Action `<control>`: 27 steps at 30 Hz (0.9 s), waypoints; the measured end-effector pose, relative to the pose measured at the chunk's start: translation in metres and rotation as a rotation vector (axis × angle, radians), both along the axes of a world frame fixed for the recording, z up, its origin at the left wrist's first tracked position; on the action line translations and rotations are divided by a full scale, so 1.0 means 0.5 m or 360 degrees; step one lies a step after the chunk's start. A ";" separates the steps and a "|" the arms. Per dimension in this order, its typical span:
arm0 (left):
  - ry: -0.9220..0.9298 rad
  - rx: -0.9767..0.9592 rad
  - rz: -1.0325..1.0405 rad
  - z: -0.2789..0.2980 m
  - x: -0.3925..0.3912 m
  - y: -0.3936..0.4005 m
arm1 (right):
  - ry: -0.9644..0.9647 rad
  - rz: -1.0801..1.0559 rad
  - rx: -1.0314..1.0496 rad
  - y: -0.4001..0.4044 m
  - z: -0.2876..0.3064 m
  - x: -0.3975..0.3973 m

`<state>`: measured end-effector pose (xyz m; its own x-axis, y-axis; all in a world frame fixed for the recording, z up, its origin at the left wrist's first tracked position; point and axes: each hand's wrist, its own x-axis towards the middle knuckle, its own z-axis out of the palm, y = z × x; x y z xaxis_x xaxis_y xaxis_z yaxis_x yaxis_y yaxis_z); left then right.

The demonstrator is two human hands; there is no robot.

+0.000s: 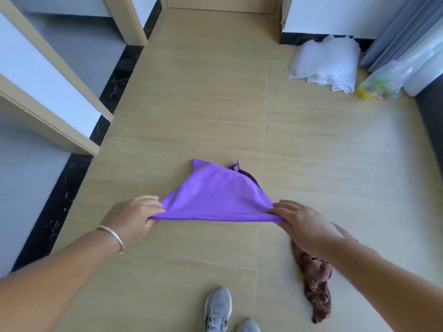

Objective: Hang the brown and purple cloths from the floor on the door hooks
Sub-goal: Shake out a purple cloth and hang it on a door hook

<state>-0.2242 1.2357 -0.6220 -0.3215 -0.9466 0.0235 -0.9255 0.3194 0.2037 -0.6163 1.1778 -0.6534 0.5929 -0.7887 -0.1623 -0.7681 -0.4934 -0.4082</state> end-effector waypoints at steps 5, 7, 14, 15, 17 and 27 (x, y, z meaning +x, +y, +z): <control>0.0032 0.0258 -0.0014 -0.149 -0.018 0.158 | 0.0099 0.0062 0.0279 0.171 -0.156 -0.010; 0.0057 0.0437 0.0021 -0.215 -0.021 0.218 | 0.0146 0.0037 0.0398 0.231 -0.213 -0.014; -0.0061 0.1100 0.0403 -0.452 -0.011 0.357 | 0.0294 0.0011 0.0645 0.342 -0.394 -0.002; -0.0032 0.1124 0.0502 -0.478 -0.012 0.360 | 0.0305 -0.0011 0.0676 0.345 -0.419 0.004; 0.0172 0.1159 0.0794 -0.535 -0.011 0.351 | 0.0308 -0.0112 0.0726 0.341 -0.473 0.017; 0.0752 0.0643 0.1104 -0.840 0.066 0.035 | -0.0070 -0.0917 0.0431 0.000 -0.776 0.120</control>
